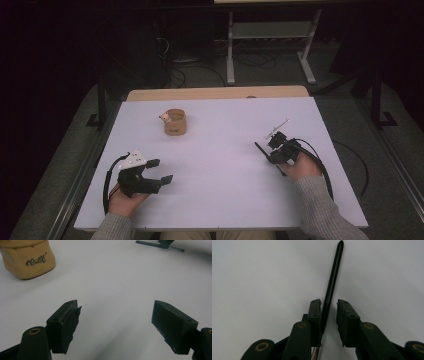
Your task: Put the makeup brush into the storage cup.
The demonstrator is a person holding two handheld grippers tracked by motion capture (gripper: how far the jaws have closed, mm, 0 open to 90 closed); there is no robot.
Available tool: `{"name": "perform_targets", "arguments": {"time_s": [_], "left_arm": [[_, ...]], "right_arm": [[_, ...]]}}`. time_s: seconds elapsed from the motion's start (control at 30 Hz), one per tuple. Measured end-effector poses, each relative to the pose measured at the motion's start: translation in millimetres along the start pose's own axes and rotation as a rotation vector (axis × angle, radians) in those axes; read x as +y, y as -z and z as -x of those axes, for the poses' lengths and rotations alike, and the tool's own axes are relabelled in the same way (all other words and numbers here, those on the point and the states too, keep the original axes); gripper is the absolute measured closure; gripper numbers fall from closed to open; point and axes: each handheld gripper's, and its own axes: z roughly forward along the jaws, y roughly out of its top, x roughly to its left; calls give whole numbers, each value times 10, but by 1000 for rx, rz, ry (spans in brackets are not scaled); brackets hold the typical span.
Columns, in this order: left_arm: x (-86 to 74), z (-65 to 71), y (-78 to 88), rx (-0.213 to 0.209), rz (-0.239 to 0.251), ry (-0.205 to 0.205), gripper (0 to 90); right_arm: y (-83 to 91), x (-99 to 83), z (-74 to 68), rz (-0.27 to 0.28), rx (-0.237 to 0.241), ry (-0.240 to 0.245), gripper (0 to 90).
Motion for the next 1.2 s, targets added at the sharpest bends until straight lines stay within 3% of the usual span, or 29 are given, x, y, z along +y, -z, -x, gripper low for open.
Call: {"name": "perform_targets", "arguments": {"time_s": [0.4,0.63,0.73,1.0,1.2], "left_arm": [[2,2,1,0,-1,-4,215],[6,14,-13,-7,-5,-22,224],[6,31,-29,-10,-6,-12,224],[50,59,-52,-22,-20,-33,226],[182,81,-86,-42,-17,-48,238]], "right_arm": [[-27,-2,-39,-3,1,-2,801],[-30,-43,15,19,45,-34,832],[-31,-58,42,29,64,-53,833],[-17,-85,134,49,133,-35,834],[114,-97,204,114,177,-33,834]]}}
